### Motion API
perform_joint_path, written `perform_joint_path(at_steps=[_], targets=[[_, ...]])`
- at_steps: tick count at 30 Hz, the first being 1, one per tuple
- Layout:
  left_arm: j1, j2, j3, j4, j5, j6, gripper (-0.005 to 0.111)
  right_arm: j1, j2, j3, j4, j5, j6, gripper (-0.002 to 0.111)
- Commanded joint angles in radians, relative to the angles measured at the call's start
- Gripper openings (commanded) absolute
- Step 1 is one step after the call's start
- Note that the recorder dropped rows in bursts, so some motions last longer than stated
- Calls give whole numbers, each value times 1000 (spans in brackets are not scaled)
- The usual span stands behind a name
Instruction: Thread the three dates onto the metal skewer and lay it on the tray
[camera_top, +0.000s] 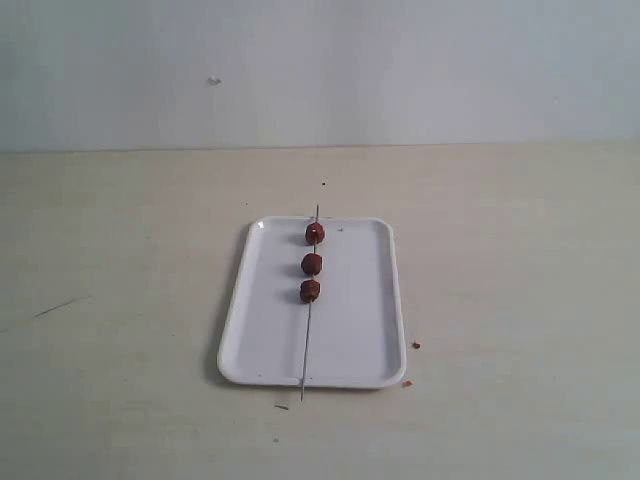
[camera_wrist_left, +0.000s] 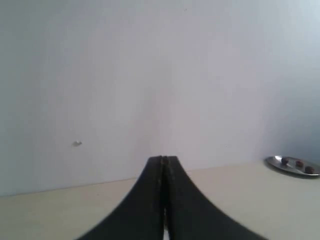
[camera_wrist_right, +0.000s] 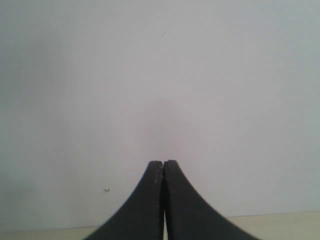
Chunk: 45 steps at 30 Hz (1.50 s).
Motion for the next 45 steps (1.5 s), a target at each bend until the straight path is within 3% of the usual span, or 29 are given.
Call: perform_joint_path(at_steps=[1,5,11,16,18,21,23,25,29,45], targets=[[-1,-5,3,2,3,3,0,2,-4,7,-7,4,2,0],[7,-10,3,24,8,32,0,2,-4,7,-7,4,2,0],[237,-86,3,23,360,90,0,2,-4,7,-7,4,2,0],[403,-86,3,19,416,79,0,2,-4,7,-7,4,2,0],[432,-86,3,3,419,79,0,2,-4,7,-7,4,2,0],[432,-86,3,3,470,76,0,2,-4,7,-7,4,2,0],[432,-86,3,99,585,22,0,2,-4,7,-7,4,2,0],[432,-86,3,190,574,-182,0,2,-4,7,-7,4,2,0],[432,-86,3,331,571,-221,0,2,-4,7,-7,4,2,0],[432,-86,3,331,571,-219,0,2,-4,7,-10,4,-3,0]])
